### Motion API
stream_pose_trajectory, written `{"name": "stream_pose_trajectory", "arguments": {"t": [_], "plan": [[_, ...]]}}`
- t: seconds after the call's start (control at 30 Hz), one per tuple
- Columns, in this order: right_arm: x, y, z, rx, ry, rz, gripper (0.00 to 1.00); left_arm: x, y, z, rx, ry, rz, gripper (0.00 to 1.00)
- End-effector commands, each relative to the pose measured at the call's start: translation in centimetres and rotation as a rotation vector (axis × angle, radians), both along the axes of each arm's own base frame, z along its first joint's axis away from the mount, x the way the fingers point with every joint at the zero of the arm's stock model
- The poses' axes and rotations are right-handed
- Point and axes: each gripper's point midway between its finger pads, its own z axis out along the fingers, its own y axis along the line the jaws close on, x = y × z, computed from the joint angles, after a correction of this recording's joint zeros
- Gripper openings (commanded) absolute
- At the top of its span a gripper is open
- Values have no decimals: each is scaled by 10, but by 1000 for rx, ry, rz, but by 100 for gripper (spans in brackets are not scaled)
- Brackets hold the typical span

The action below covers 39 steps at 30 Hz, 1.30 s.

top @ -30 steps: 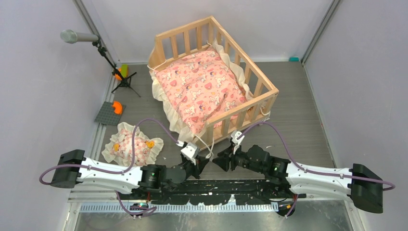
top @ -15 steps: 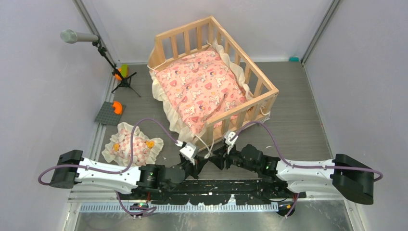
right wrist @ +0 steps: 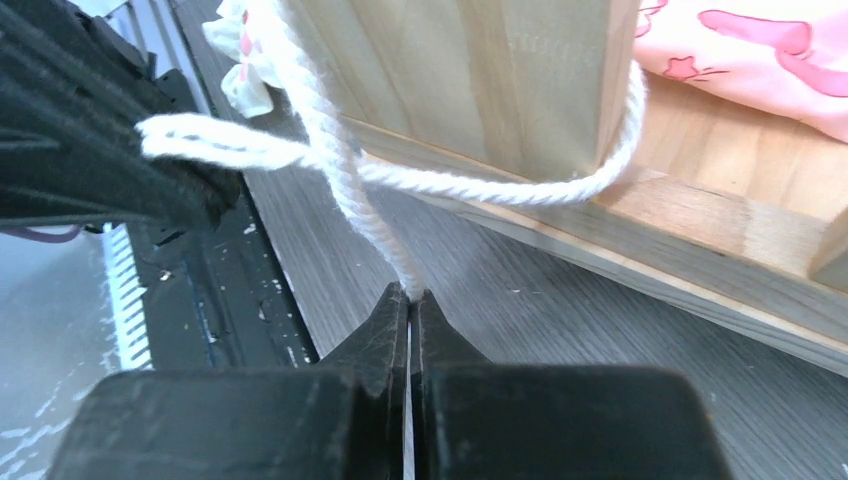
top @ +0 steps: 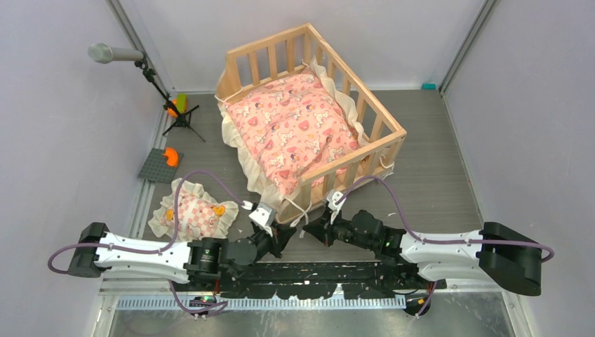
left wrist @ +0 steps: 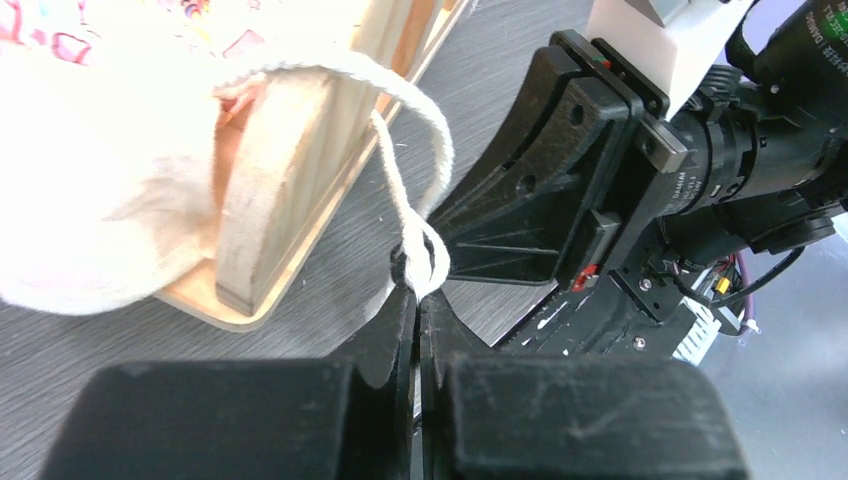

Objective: Set up the pet bed
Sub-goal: Cross the ropes on the bed frame.

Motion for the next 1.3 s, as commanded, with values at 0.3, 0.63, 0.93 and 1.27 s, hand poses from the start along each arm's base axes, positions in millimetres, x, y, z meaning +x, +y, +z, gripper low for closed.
{"name": "stream_pose_trajectory", "arguments": {"t": [0.3, 0.63, 0.93, 1.27], "plan": [[-47, 36, 53, 141, 7, 291, 0, 8, 22, 7, -7, 16, 75, 0], [-51, 28, 17, 61, 85, 266, 0, 1, 18, 11, 4, 36, 26, 0], [-80, 48, 37, 55, 95, 454, 0, 4, 40, -2, 52, 45, 61, 0], [-98, 72, 18, -72, 155, 570, 0, 3, 55, -39, 78, 103, 88, 0]]}}
